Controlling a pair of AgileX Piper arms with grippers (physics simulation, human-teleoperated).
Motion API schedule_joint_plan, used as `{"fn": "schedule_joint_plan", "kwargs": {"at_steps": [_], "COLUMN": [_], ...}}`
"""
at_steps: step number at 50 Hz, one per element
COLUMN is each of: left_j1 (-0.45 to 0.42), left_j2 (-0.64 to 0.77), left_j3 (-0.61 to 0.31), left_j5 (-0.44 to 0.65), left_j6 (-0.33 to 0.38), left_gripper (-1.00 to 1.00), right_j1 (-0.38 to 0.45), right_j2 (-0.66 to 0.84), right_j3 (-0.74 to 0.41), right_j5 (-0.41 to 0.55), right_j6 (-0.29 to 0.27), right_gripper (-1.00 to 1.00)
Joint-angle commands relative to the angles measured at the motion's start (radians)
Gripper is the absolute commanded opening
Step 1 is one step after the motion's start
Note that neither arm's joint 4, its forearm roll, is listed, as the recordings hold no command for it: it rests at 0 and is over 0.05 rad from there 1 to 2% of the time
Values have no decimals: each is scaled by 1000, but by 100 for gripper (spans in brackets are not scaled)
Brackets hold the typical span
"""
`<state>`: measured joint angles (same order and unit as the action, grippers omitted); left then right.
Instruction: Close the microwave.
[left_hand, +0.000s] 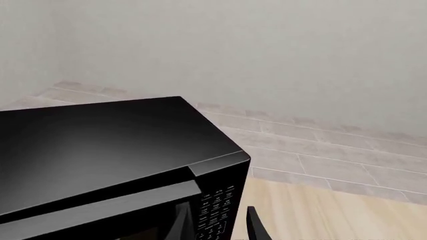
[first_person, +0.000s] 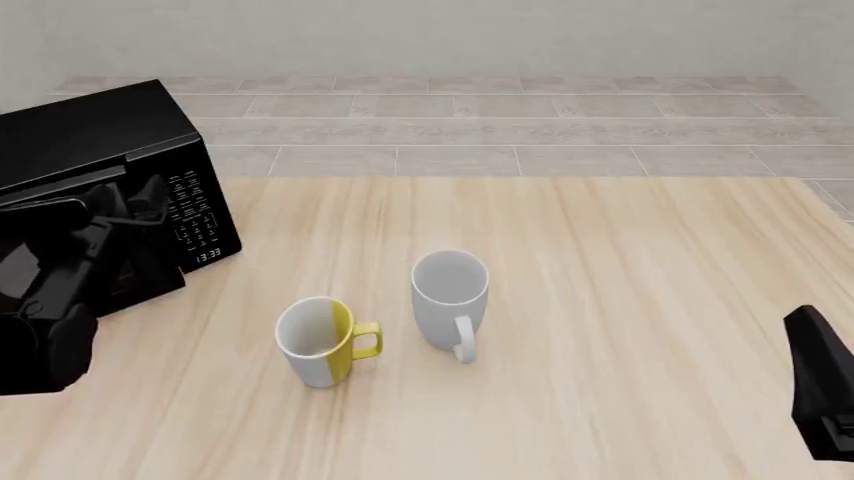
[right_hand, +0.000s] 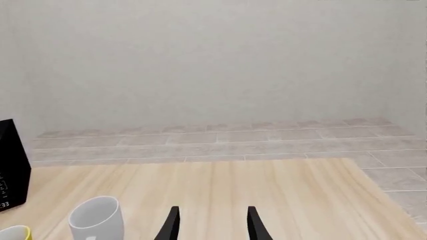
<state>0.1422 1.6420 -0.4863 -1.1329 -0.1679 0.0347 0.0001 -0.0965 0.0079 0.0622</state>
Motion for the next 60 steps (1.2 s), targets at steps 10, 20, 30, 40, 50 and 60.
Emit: {"fn": "schedule_joint_plan", "kwargs": {"at_steps": [10, 20, 30, 40, 50, 60], "left_j1": [43, 46, 48, 55, 62, 63], "left_j2": [102, 102, 125, 141, 146, 172], "left_j3": [15, 6, -7, -20, -22, -32], "left_j5": [271, 281, 279, 284, 281, 274], "left_j6": [15, 15, 5, 7, 6, 7], "left_gripper": [100, 100, 100, 100, 100, 100], "right_j1": [-7, 2, -2, -2, -3, 2], "right_j2": [0, 0, 0, 0, 0, 0], "right_j3": [-7, -7, -4, 3, 5, 9], "right_j5": [5, 4, -5, -9, -11, -13], "right_j6": [-8, -11, -21, -20, -16, -16], "right_gripper": [100, 100, 100, 100, 100, 100]}}
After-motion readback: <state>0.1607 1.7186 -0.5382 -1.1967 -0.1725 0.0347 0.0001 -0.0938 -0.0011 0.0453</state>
